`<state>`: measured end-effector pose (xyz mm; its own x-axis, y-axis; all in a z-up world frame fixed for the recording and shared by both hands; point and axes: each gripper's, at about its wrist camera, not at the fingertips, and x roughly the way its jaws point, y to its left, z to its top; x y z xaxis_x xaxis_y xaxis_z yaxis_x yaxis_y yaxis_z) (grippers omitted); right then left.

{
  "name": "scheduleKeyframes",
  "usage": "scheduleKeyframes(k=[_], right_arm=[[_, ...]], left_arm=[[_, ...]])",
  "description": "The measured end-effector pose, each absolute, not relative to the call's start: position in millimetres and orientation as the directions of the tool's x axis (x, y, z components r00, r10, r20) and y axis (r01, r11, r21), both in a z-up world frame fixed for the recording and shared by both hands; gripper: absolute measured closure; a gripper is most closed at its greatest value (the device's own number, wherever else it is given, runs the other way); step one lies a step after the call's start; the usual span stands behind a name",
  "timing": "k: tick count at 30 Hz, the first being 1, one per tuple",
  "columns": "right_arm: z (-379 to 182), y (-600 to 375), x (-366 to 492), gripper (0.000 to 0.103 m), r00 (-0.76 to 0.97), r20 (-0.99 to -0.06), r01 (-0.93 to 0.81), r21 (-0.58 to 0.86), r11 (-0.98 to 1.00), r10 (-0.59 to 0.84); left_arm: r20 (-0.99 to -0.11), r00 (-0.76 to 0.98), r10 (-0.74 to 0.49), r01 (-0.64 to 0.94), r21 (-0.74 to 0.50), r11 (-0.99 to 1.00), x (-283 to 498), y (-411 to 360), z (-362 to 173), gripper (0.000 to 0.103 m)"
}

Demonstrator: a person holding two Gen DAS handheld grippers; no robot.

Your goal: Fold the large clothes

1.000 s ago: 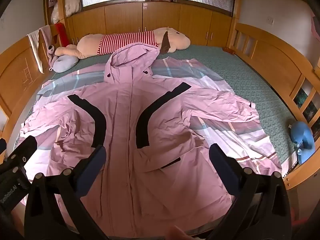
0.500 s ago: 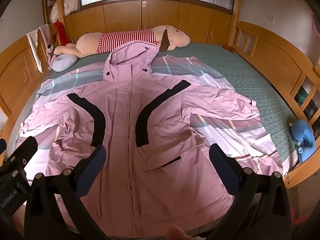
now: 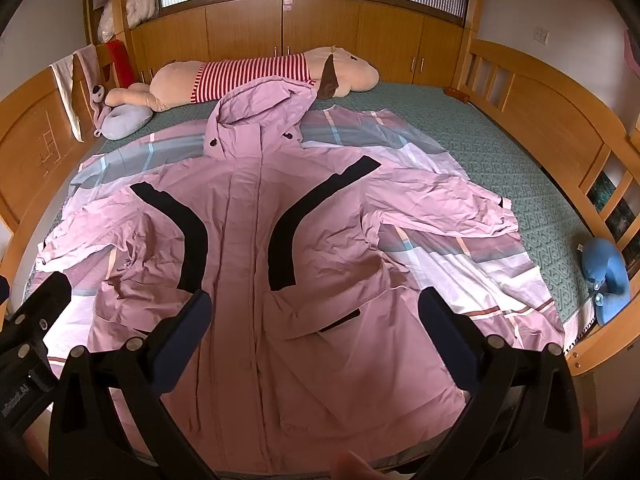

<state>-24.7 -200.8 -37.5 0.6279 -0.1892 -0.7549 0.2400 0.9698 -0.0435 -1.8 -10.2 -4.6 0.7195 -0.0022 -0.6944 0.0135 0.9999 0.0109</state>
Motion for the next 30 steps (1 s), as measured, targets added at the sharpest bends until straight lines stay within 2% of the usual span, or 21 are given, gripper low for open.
scheduleKeyframes(k=[30], right_arm=[[-38.3,-199.3,-23.5,0.001,0.619,-0.762,0.225,-0.062,0.972,-0.192]], left_arm=[[-0.696,0.718,-0.005,0.015,0.008,1.000,-1.9,-12.0,-4.4,0.002]])
